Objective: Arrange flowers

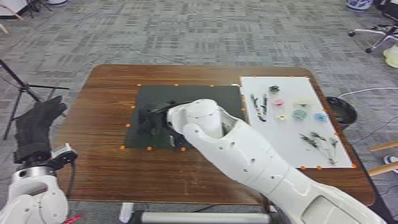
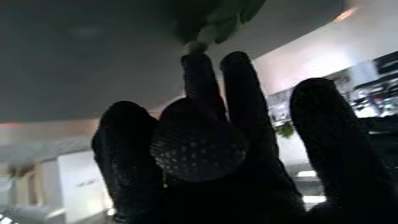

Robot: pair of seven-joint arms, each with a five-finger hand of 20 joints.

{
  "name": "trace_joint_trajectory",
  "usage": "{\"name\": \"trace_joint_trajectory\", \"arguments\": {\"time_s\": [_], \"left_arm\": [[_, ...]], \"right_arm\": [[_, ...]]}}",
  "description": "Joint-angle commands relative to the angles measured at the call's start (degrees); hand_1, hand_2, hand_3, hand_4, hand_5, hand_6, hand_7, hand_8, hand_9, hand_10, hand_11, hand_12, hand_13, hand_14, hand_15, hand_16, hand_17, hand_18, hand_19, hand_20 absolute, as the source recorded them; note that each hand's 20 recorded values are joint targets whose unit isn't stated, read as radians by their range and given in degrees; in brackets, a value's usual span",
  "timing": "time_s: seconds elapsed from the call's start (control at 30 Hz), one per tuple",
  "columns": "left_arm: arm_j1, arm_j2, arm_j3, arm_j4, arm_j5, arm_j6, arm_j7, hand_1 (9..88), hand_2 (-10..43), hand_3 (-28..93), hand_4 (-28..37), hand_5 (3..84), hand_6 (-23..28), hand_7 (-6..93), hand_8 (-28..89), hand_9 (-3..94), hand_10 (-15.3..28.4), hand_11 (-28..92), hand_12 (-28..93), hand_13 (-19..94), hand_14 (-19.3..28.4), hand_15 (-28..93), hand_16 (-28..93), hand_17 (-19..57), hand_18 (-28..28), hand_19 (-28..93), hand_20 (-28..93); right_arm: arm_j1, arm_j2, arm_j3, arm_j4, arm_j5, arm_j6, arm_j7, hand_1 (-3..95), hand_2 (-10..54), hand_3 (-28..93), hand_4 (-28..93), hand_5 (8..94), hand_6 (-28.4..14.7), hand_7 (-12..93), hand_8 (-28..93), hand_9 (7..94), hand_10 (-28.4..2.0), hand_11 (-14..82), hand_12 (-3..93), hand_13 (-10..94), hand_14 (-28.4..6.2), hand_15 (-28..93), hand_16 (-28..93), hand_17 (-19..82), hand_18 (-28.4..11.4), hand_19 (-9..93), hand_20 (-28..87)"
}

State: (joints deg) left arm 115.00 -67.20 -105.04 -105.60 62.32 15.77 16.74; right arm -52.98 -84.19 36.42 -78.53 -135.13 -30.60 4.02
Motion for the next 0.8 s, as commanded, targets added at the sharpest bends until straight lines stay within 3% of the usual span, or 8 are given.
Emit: {"name": "trace_joint_trajectory", "arguments": {"time_s": [0.03, 0.1, 0.13, 0.3, 0.47, 0.7, 0.8], "left_arm": [[0.1, -0.31, 0.29, -0.13, -0.22, -0.64, 0.03, 18.3, 8.3, 67, -28.3, 53.2, 3.0, 13.4, -7, 50.4, 15.0, 22, 13, 37, 16.1, 17, 1, 7.1, 10.9, 8, 17], [0.3, -0.39, 0.18, -0.17, -0.15, -0.73, 0.01, 18.3, 8.3, 67, -28.3, 53.2, 3.0, 13.3, -7, 50.4, 15.0, 22, 13, 37, 16.1, 17, 1, 7.1, 10.9, 8, 17], [-0.4, 0.12, 1.28, -0.03, -0.30, 0.32, -0.13, 18.3, 8.3, 67, -28.3, 53.2, 3.1, 13.3, -7, 50.4, 15.0, 22, 13, 37, 16.1, 17, 1, 7.1, 10.9, 8, 17], [0.0, -0.47, 1.04, 0.04, -0.21, -0.81, -0.09, 18.4, 8.4, 67, -28.3, 53.2, 3.1, 13.4, -7, 50.4, 15.0, 22, 13, 37, 16.1, 17, 1, 7.1, 10.9, 8, 17], [1.3, -0.62, 0.02, -0.46, -0.31, -0.31, -0.09, 18.3, 8.4, 67, -28.3, 53.2, 3.1, 13.4, -7, 50.4, 15.0, 22, 13, 37, 16.2, 17, 1, 7.1, 11.0, 8, 17], [2.0, -0.99, -0.61, -0.66, -0.19, -0.73, -0.16, 18.3, 8.4, 67, -28.3, 53.2, 3.1, 13.5, -7, 50.5, 15.0, 22, 13, 37, 16.2, 17, 1, 7.1, 10.9, 8, 17], [1.4, -0.85, -0.04, -0.54, -0.02, -0.44, -0.49, 18.3, 8.4, 67, -28.3, 53.1, 3.0, 13.4, -7, 50.5, 15.0, 22, 13, 37, 16.2, 17, 1, 7.1, 10.9, 8, 17]], "right_arm": [[1.9, 0.2, -0.3, -0.8, 3.7, 1.4, 3.9, 26.1, 17.2, 60, -11, 56.3, -2.7, 10, -8, 58.6, -12.1, 7.4, 7.8, 91, -3.9, 68, 28, 64, -17.9, 93, 70], [1.9, 0.2, -0.8, -1.1, 5.6, 2.7, 5.7, 26.1, 17.2, 60, -11, 56.4, -2.8, 10, -8, 58.6, -12.1, 7.4, 7.8, 91, -3.8, 68, 28, 64, -17.9, 93, 70], [1.9, 0.1, -0.8, -1.2, 6.2, 3.2, 6.3, 26.1, 17.1, 60, -11, 56.5, -2.8, 10, -8, 58.7, -12.2, 7.4, 7.8, 91, -3.9, 68, 28, 64, -17.7, 93, 70], [3.4, 3.0, -2.2, -4.0, 12.3, 5.7, 9.2, 26.7, 17.0, 59, -11, 57.5, -2.9, 10, -8, 59.6, -12.4, 7.6, 8.0, 91, -3.7, 67, 28, 64, -17.7, 93, 69], [4.9, 9.0, -6.2, -10.5, 18.8, 7.7, 13.6, 27.1, 17.0, 58, -11, 60.2, -2.6, 11, -8, 63.0, -12.8, 8.3, 8.3, 92, -3.5, 67, 28, 65, -17.6, 93, 69], [3.1, 13.3, -7.5, -14.6, 23.9, 6.2, 18.9, 27.7, 17.1, 56, -10, 63.0, -2.8, 10, -8, 65.7, -13.5, 8.4, 8.7, 93, -3.2, 66, 28, 66, -17.3, 93, 69], [1.8, 13.8, -6.8, -14.8, 24.9, 5.5, 19.8, 27.7, 17.2, 55, -10, 63.1, -3.0, 10, -8, 65.9, -13.6, 8.4, 8.7, 93, -3.2, 66, 28, 66, -17.3, 93, 69]]}}
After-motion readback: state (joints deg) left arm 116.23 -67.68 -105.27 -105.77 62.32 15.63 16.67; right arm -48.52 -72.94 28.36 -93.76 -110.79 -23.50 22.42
